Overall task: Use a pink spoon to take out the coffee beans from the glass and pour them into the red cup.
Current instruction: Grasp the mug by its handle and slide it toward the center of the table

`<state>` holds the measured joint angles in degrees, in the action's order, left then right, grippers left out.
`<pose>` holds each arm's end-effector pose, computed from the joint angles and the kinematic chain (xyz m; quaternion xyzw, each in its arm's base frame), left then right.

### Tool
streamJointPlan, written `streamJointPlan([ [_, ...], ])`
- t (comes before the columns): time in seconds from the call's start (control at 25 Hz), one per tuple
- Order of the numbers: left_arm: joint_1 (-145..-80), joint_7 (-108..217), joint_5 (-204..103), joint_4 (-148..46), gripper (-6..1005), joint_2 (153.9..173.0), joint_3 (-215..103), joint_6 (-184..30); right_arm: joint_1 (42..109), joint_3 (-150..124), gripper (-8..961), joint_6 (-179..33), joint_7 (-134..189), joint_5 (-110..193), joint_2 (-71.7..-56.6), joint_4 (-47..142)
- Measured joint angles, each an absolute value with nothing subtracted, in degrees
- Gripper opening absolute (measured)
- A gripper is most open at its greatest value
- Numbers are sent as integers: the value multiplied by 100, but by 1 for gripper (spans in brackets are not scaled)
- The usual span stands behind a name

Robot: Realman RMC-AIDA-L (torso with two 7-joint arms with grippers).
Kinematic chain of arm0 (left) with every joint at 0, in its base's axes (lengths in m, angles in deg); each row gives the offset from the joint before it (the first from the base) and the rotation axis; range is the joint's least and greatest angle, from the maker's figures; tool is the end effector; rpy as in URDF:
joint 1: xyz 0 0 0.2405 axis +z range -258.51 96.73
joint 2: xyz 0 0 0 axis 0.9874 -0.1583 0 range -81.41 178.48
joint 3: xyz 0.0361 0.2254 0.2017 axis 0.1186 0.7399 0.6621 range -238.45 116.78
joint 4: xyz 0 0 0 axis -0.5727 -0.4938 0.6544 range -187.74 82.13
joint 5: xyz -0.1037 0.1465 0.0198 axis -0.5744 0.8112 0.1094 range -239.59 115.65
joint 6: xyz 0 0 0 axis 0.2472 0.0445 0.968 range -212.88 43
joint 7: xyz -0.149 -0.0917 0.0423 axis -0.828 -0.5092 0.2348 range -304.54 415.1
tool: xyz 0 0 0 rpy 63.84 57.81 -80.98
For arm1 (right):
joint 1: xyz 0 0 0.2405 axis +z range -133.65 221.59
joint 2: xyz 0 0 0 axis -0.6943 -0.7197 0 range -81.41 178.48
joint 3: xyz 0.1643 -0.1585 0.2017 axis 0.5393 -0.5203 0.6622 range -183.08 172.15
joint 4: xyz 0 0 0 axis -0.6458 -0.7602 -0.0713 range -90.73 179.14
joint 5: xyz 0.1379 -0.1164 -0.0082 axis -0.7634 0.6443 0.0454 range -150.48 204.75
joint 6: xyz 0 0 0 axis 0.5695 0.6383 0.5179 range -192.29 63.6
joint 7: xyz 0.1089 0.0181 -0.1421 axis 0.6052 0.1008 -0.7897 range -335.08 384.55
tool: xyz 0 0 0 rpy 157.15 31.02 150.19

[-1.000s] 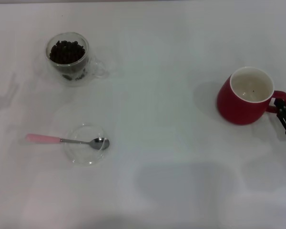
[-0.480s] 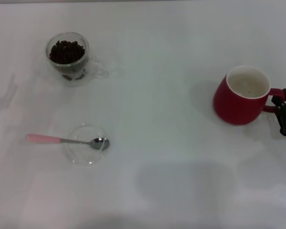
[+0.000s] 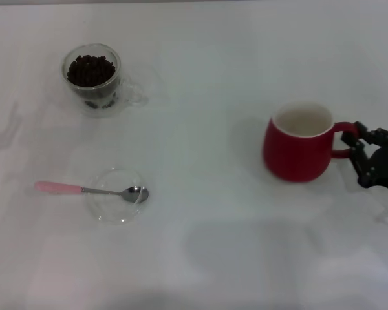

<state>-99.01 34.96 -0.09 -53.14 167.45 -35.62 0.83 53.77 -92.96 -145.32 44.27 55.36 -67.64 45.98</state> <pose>-0.3631 0.3070 0.0063 -0.6687 -0.2223 -0.3683 0.6064 0.3880 0.2360 -0.0528 -0.8205 0.2184 0.2588 0.4605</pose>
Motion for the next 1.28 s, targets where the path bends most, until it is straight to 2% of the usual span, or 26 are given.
streamJointPlan([
  [1.28, -9854, 3506, -25, -5306, 863, 16755, -3562, 84, 5397, -10851, 165, -14636, 4165, 5543, -6736, 4962],
])
